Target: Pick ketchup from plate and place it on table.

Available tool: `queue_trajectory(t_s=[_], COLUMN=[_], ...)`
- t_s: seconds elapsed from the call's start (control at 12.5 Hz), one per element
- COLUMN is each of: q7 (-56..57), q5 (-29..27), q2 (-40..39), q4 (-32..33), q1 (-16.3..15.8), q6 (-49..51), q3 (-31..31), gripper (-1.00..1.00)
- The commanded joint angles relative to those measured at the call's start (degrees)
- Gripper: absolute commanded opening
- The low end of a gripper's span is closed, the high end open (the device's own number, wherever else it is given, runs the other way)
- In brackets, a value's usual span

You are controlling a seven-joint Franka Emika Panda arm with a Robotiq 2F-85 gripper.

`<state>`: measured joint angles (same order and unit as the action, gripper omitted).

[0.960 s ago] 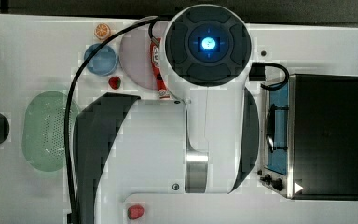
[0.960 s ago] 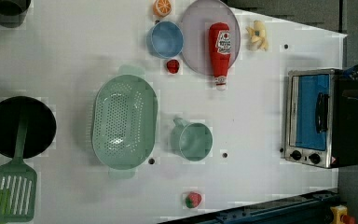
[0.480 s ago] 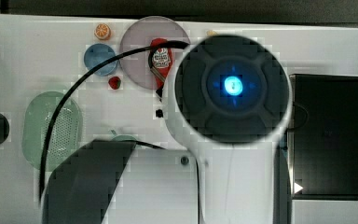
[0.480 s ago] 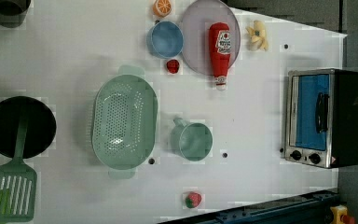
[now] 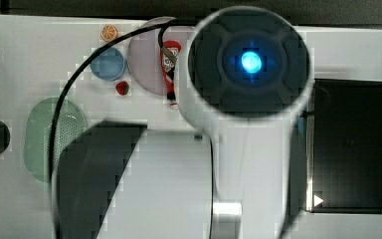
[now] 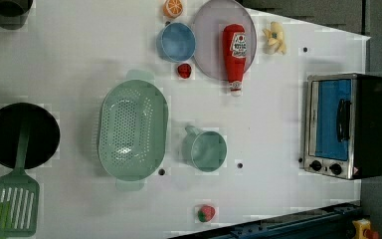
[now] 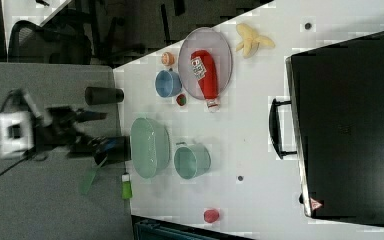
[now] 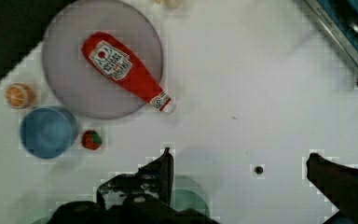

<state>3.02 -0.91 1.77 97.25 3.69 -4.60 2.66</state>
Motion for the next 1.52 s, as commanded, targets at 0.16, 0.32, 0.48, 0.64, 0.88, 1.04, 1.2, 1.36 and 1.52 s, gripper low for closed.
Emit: queue_trajectory(t_s=[0.16,0.32,0.48,0.64,0.88,1.04,1.2,1.36,1.52], q7=[-0.6,3.2,8.4,15.4,27.2,32.8,35.5,35.8,35.8], q5=[-0.3,-0.3,-0.3,-0.2,0.0,0.4,0.7,2.0,4.4], q2=[-9.5,-13.9,-18.4,-23.0,-29.5,-33.1,-36.1,-38.8,-41.1], q4=[1.7,1.6,1.5,1.4,1.3,1.3,1.2,1.1,0.7], q1=[0.5,0.3,-0.2,-0.7,-1.7,-2.5,-3.2,-3.7,-3.8], q6=[-5.9,-9.9,-14.4,-19.7,-29.5,-36.6,-42.3,-45.3,-48.2], q3=[2.3,3.0,3.1,3.2,3.2,3.2,3.2,3.1,2.9], gripper=[1.00,1.00,1.00,1.00,1.00,1.00,1.00,1.00,1.00])
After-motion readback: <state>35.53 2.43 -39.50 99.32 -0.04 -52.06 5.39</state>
